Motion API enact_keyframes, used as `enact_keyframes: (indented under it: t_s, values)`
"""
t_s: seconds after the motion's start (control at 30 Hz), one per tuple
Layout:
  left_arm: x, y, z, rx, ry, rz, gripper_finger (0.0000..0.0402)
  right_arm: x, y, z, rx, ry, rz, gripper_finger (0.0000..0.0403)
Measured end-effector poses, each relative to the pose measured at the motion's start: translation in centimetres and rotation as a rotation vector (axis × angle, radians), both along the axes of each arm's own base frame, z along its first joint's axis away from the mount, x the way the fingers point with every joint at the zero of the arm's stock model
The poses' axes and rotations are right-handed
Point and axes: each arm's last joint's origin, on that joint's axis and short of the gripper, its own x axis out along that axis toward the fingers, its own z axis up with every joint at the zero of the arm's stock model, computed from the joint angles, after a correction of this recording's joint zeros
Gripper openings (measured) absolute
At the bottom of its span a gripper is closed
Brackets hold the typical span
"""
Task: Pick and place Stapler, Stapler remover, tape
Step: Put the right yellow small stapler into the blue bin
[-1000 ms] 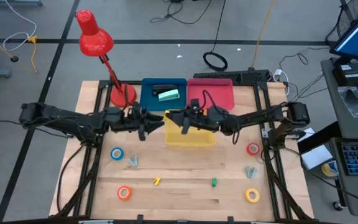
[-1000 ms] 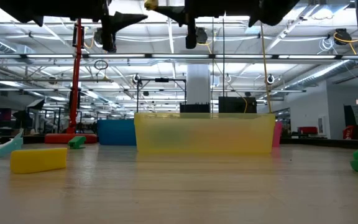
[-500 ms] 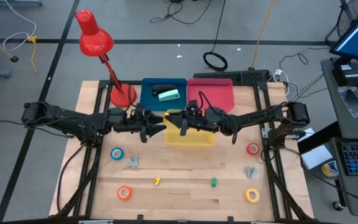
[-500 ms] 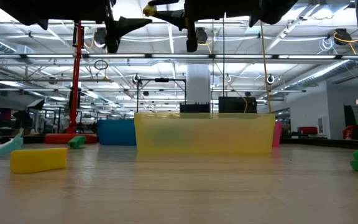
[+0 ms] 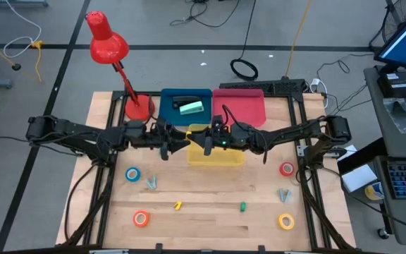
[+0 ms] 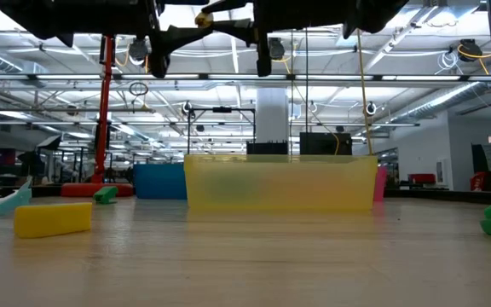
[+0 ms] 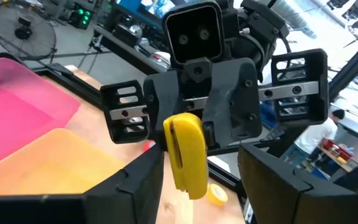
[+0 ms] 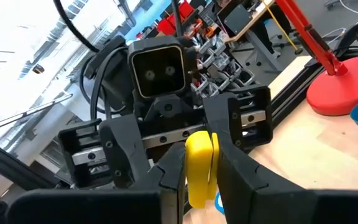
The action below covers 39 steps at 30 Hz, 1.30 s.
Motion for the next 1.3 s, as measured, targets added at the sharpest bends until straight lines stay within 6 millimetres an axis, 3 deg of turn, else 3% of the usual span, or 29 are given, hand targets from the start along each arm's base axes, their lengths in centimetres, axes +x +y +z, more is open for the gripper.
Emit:
enact_keyframes:
  t_s: [0.23, 0.53, 0.67, 1.03, 1.3]
  values:
    - [0.0, 0.4, -0.1, -0.003, 0.006, -0.019, 0.0173, 0.0, 0.0, 0.0, 0.011, -0.002, 0.001, 0.0053]
    - [-0.1, 1.1, -0.1, -0.019, 0.011, -0.058, 0.006, 0.0, 0.0, 0.1, 0.011, -0.004, 0.004, 0.0051]
    - [-0.1, 1.2, -0.1, -0.017, 0.007, -0.084, 0.0051, 0.0, 0.1, 0.1, 0.012, -0.007, 0.023, 0.0056]
    - [-0.3, 1.4, -1.0, -0.025, 0.111, -0.08, 0.0052, -0.2, -0.1, -0.5, -0.141, 0.09, 0.141, 0.0183]
    - [-1.6, 3.2, -1.7, -0.012, 0.264, 0.063, 0.0052, -1.5, -1.4, -0.1, -0.145, 0.213, 0.141, 0.0229]
